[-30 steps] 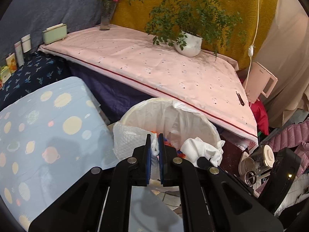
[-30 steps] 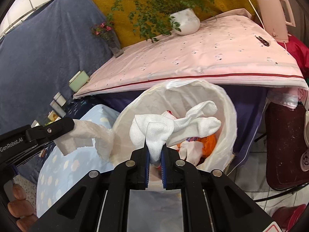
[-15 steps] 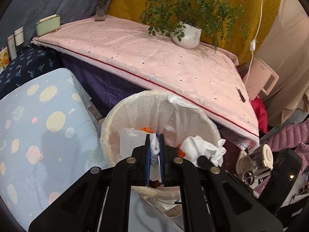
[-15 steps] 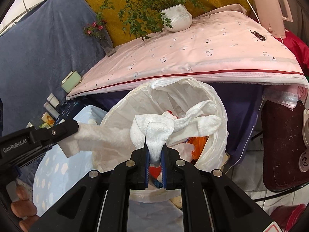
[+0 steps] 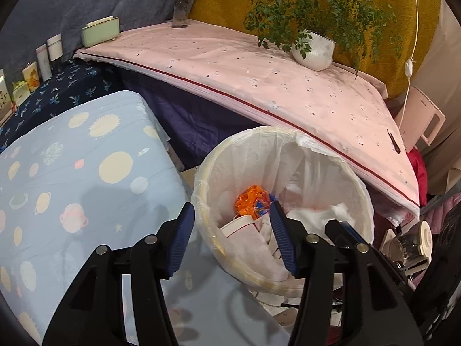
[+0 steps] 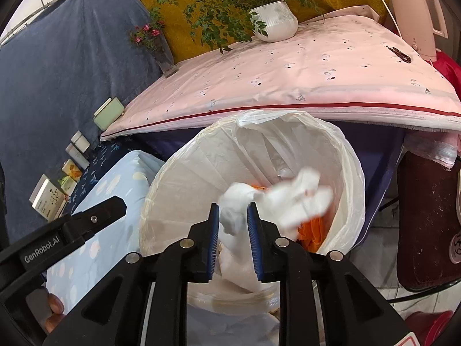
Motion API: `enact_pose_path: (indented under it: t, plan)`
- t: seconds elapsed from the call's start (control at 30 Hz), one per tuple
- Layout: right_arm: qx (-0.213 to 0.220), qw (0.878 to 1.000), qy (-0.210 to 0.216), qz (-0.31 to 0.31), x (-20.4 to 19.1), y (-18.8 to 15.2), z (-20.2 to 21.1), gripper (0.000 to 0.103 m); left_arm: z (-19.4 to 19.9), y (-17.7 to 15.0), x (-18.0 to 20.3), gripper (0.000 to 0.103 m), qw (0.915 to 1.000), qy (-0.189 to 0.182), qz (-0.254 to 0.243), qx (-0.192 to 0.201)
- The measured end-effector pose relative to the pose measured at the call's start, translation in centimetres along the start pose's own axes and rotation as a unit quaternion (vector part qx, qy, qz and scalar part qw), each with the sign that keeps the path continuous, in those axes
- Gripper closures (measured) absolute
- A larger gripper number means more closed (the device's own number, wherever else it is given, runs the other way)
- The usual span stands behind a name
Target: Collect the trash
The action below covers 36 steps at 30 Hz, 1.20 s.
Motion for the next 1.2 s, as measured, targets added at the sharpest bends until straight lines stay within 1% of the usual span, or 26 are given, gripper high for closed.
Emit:
enact_pose_path:
  t: [0.33,0.57,0.63,0.67,0.73,0.83,1.0,1.2]
  plan:
    - [-0.005,1.0,0.004,0.018,-1.4,0.0,-0.2,0.072,0.0,-0.9,-1.3,0.05,0.9994,0.033,-0.006,0.001]
    - [-0.012,0.999,-0.013,0.046,-2.2,0.1,0.4,0.062,0.5,-1.4,-2.5,0.049,0.9984,0.056,-0.005,0.006]
    - [-0.013,0.998,-0.021,0.06,-2.5,0.1,0.8,0.058,0.8,-1.6,-3.0,0.047,0.998,0.063,-0.004,0.006]
    - [-0.013,0.997,-0.025,0.067,-2.6,0.1,0.9,0.057,0.9,-1.7,-3.2,0.044,0.9978,0.066,-0.003,0.007]
    - [-0.014,0.996,-0.032,0.083,-2.8,0.1,1.3,0.055,1.1,-1.9,-3.6,0.042,0.9973,0.072,0.001,0.009]
    - [-0.018,0.995,-0.035,0.092,-2.9,-0.1,1.6,0.052,1.3,-2.3,-4.0,0.042,0.997,0.077,0.003,0.007]
    - [-0.025,0.994,-0.041,0.102,-3.0,-0.5,1.8,0.05,1.8,-2.7,-4.1,0.042,0.9964,0.084,-0.004,0.008]
    - [-0.028,0.99,-0.053,0.126,-3.4,-1.1,2.3,0.038,2.3,-3.2,-4.2,0.038,0.9954,0.095,-0.011,0.008]
Point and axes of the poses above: each gripper's, at about its wrist camera, not at the fingertips, and z roughly against the way its jaws point, x to its right, y to its top, the point moved 5 cm from there along -z, roughly the way its jaws point, and after that the axes turned 8 degrees about x, right-handed, at the moved point
